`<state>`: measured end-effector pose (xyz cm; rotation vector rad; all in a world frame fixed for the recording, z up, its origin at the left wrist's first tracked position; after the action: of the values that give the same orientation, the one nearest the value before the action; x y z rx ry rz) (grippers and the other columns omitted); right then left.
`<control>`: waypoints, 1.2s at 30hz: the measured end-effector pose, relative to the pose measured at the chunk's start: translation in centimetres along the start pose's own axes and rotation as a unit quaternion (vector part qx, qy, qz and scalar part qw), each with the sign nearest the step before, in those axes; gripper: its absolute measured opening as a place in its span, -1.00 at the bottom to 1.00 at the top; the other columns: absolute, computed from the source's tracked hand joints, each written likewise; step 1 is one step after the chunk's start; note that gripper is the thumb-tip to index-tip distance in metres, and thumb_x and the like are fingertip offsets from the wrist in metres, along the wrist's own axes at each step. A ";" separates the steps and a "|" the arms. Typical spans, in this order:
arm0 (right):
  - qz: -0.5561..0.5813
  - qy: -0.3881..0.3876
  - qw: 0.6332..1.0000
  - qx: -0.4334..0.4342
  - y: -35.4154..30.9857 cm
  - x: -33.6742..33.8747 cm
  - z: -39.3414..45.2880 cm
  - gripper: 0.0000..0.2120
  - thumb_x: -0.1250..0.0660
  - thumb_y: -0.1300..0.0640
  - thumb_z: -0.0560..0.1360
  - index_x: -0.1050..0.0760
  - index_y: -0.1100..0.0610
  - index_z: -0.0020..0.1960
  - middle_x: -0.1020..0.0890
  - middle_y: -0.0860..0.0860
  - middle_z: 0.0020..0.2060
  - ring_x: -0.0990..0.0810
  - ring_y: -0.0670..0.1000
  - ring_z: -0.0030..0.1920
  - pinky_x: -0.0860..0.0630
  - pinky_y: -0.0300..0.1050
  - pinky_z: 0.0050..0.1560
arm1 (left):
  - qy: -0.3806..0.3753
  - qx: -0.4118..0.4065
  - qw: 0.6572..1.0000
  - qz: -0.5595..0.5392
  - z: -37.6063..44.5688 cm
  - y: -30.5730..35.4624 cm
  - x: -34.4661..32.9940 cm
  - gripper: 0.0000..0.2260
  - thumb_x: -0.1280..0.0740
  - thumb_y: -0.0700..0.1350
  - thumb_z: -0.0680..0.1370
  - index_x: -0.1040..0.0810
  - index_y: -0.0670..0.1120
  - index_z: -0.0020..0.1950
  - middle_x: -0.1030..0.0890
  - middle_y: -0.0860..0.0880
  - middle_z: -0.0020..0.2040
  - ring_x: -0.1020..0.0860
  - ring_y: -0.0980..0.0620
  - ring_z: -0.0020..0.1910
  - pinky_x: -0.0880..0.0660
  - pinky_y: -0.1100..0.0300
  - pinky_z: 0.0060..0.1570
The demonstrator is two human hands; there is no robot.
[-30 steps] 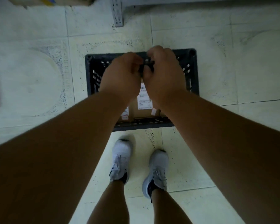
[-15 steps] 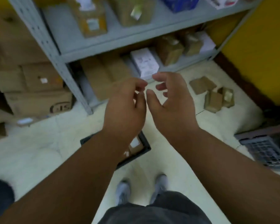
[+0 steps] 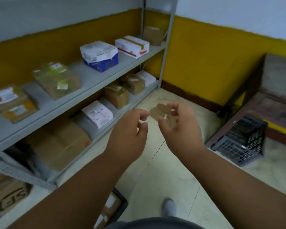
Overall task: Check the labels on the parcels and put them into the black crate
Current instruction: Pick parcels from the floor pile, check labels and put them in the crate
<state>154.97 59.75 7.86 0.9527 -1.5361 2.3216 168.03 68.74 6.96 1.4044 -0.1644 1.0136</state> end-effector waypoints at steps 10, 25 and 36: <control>-0.034 -0.001 0.999 -0.036 14.0 7.7 13.8 -0.50 -0.42 0.11 0.49 -0.36 -0.02 0.37 -0.48 -0.08 0.21 -0.47 -0.04 0.23 -0.53 0.08 0.24 | -0.006 0.027 0.999 -0.030 14.3 4.2 -14.2 -0.74 -0.19 -0.20 0.62 -0.43 0.10 0.24 -0.49 0.14 0.11 -0.47 0.25 0.00 -0.43 0.31 0.03; -0.080 -0.050 0.994 -0.047 21.9 1.9 38.8 -0.53 -0.40 0.03 0.53 -0.35 -0.05 0.40 -0.44 -0.09 0.30 -0.46 -0.07 0.26 -0.53 -0.05 0.19 | -0.042 0.046 0.993 -0.101 39.5 -3.6 -25.7 -0.79 -0.18 -0.21 0.62 -0.45 0.04 0.18 -0.56 0.07 0.04 -0.55 0.11 0.02 -0.49 0.24 -0.04; -0.134 -0.091 0.984 -0.078 28.8 -1.2 58.6 -0.52 -0.41 0.04 0.53 -0.36 -0.01 0.40 -0.46 -0.05 0.29 -0.47 -0.05 0.25 -0.49 -0.13 0.14 | -0.065 0.149 0.980 -0.114 61.0 -9.4 -33.6 -0.81 -0.22 -0.20 0.61 -0.48 -0.04 0.20 -0.58 0.01 0.08 -0.55 0.04 0.04 -0.48 0.17 -0.05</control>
<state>165.34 -4.23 0.31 1.2726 -1.5202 1.9450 182.18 1.48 -7.61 1.7209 0.0563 0.7764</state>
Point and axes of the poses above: each hand's wrist, its own z-axis towards the middle knuckle, its own x-axis out of the back of the hand, y = z × x, the point moved 9 cm from there along z, towards the middle knuckle
